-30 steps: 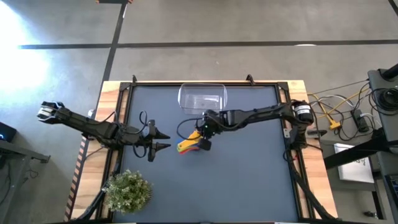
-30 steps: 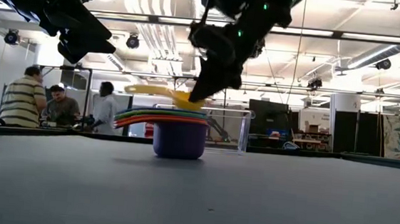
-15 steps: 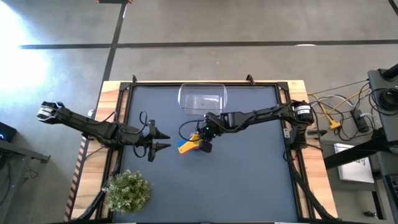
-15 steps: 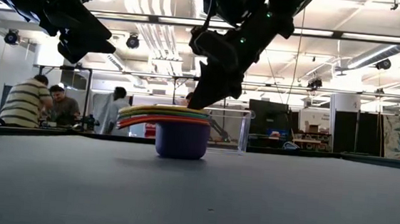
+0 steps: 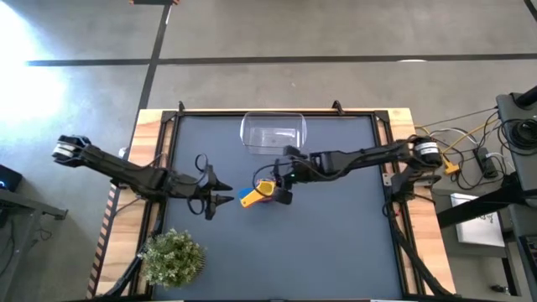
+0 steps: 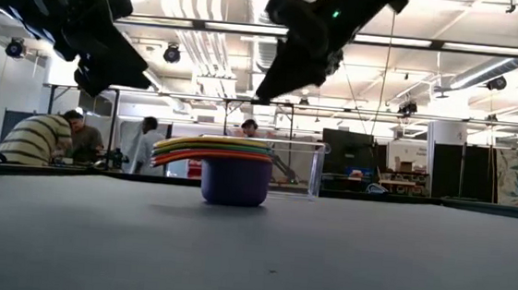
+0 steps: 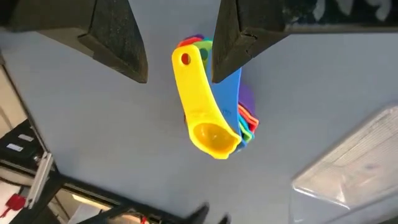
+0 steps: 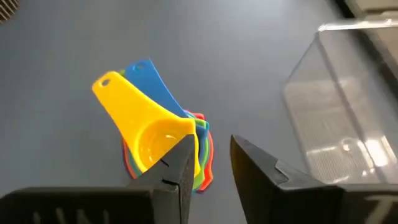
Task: Nest measuring cups in basket
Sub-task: Stack the yellow measuring cup on top of the blue measuring cup
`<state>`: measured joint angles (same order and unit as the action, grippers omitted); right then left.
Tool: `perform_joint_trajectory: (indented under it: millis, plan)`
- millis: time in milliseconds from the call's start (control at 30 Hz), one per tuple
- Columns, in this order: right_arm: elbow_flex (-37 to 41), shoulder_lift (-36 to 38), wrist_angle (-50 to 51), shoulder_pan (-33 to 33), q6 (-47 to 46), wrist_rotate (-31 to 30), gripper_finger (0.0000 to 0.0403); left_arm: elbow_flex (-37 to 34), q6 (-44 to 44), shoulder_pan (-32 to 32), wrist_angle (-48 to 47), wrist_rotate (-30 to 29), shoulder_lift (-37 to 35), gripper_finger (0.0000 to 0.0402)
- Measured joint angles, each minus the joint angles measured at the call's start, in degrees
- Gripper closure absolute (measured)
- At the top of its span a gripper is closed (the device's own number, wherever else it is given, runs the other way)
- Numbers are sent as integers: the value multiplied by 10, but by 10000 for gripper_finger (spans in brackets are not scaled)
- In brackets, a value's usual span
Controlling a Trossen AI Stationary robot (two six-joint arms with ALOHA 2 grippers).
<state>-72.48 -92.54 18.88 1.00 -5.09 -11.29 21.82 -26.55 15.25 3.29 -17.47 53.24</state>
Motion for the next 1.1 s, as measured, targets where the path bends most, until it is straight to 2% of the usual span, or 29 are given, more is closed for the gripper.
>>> perform_joint_trajectory:
  millis: [133,333,433,567,667,833,967,1100]
  plan:
    - [46,51,-41,17,-4,-9,327,9,18,0,22,0,41,242]
    - [164,137,-134,40,-18,-8,339,73,90,0,17,-19,93,240]
    - [225,179,-185,44,-15,-9,339,123,109,-8,-18,-33,126,229]
    - [291,224,-256,44,-6,-10,339,202,101,-23,-132,-37,178,192]
    - [320,249,-306,44,9,-9,338,258,87,-32,-201,-38,226,154]
    - [345,271,-317,44,24,-10,339,330,68,-36,-266,-37,305,98]
    - [348,278,-324,44,40,-9,339,363,47,-44,-290,-34,354,73]
    - [346,279,-322,44,44,-8,337,383,22,-57,-327,-25,391,64]
